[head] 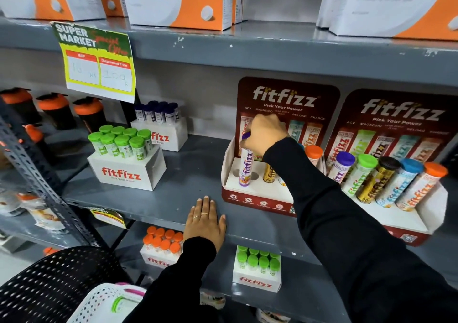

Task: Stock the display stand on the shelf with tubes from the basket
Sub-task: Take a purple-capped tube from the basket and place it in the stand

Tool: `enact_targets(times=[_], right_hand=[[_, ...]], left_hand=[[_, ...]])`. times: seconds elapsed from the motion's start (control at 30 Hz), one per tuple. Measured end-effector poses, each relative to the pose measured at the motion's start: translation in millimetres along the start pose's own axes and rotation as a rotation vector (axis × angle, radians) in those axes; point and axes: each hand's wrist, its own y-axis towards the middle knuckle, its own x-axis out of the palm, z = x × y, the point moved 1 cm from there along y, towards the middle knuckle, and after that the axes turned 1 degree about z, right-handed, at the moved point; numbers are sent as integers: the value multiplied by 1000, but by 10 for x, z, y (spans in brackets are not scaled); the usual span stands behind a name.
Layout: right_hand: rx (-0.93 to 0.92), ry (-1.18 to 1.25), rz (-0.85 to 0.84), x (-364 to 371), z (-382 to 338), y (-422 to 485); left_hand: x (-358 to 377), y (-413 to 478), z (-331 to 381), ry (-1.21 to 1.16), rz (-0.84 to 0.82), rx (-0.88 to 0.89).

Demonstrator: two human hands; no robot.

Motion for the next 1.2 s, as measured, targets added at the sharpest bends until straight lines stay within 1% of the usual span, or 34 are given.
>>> enact_targets(times=[0.13,0.3,0.47,0.6,0.73,1.0,1.07,1.1,1.17,1.2], right_hand=[[-51,-20,75,118,1,75],[-47,28,97,195,-23,140],[-32,7,42,207,-25,268],[-34,-41,49,187,28,305],[-41,-85,23,332,61,283],[-92,-43,-41,335,20,291],[-105,-3,10,332,-10,225],[-132,9,69,325,-35,172],[-240,-6,214,373,-148,47],[-322,3,316,437,-223,-4]], left_hand=[[16,9,0,5,-4,2],[29,5,-13,4,-1,2],[50,22,-16,1,-4,-7],[65,20,-24,5,-3,-10],[57,17,-19,1,5,-14],[69,26,-19,-8,69,-6],[87,30,-16,-16,113,4],[74,39,-6,-50,133,11],[38,7,-25,-145,159,47],[23,-28,-64,-176,197,74]])
